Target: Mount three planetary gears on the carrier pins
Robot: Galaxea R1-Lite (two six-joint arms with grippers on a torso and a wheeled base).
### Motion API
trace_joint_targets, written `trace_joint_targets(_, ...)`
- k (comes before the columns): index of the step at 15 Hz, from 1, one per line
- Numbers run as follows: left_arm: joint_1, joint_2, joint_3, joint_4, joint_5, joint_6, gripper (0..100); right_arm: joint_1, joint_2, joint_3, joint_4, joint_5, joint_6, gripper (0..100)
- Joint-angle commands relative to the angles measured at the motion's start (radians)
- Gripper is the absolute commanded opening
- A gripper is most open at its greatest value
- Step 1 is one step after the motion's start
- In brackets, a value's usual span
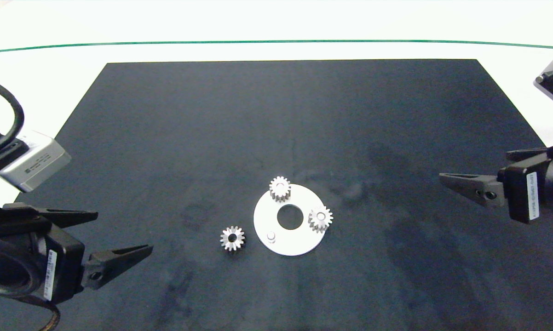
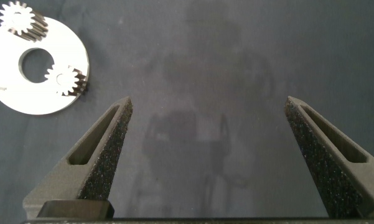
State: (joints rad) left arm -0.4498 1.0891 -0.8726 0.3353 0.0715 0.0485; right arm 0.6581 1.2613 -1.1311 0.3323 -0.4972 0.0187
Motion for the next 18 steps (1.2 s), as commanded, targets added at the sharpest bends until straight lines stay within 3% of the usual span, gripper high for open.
trace_joint_targets(1,-0.038,0.052,0.021,0.002,0.017,-0.015,100,-0.003,0.009,0.013,0.002,-0.003,0.001,100)
trace_joint_targets(3,-0.076,0.09,0.05,-0.001,0.065,-0.01,100,0.002,0.01,0.011,0.001,-0.003,0.0,100)
trace_joint_targets(4,-0.095,0.103,0.061,-0.009,0.074,-0.012,100,0.002,0.012,0.011,-0.007,-0.003,0.0,100)
trace_joint_targets(14,-0.188,0.233,0.102,-0.162,0.079,-0.016,100,-0.005,0.012,0.011,-0.018,-0.003,-0.01,100)
trace_joint_targets(18,-0.222,0.295,0.098,-0.208,0.093,-0.016,100,-0.003,0.01,0.013,-0.021,-0.003,-0.011,100)
